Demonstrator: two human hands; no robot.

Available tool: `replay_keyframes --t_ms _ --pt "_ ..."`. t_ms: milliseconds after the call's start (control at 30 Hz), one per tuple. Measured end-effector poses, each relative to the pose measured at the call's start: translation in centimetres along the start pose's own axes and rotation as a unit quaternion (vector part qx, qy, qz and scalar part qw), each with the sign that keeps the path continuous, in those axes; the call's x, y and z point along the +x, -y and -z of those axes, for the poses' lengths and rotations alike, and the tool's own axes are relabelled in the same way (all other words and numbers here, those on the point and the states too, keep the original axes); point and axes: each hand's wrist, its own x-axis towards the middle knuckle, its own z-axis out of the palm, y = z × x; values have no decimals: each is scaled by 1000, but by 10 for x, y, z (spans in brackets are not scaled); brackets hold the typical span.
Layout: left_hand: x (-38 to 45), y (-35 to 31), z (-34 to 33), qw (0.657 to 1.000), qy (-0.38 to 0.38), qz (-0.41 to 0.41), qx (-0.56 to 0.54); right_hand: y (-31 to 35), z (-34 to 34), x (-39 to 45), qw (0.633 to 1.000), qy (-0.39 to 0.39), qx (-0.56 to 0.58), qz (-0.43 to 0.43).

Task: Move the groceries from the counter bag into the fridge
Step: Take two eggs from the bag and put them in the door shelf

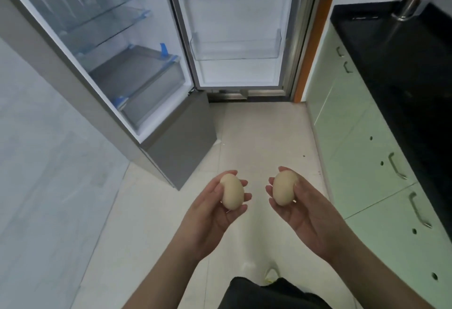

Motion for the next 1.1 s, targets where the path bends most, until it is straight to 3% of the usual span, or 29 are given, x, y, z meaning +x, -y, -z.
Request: replay_keyframes --t_ms 367,667,1100 --pt "82 -47 -35 998 -20 -64 -5 66 -7 91 998 44 -44 -27" --pt "149 -101 1 995 -14 -91 -24 82 -46 189 997 71 -40 -11" --pt "265 -244 48 991 74 -111 27 107 -146 328 995 38 -60 66"
